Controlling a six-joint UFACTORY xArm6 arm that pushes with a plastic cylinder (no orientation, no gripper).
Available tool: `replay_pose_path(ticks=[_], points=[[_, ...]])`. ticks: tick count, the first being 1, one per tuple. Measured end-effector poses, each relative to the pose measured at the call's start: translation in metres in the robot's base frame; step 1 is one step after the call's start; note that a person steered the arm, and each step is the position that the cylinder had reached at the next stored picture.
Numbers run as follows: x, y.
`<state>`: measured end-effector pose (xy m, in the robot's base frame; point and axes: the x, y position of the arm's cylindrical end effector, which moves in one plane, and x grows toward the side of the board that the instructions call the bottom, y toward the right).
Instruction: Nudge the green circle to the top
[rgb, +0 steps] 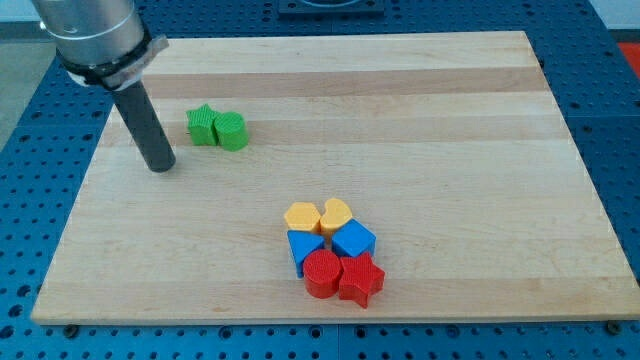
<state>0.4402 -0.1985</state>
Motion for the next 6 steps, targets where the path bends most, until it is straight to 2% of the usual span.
replay_pose_path(ticks=[2,3,5,6], points=[[-0.032,0.081],[-0.034,0.088],[0.003,0.077],[-0.007,0.045]])
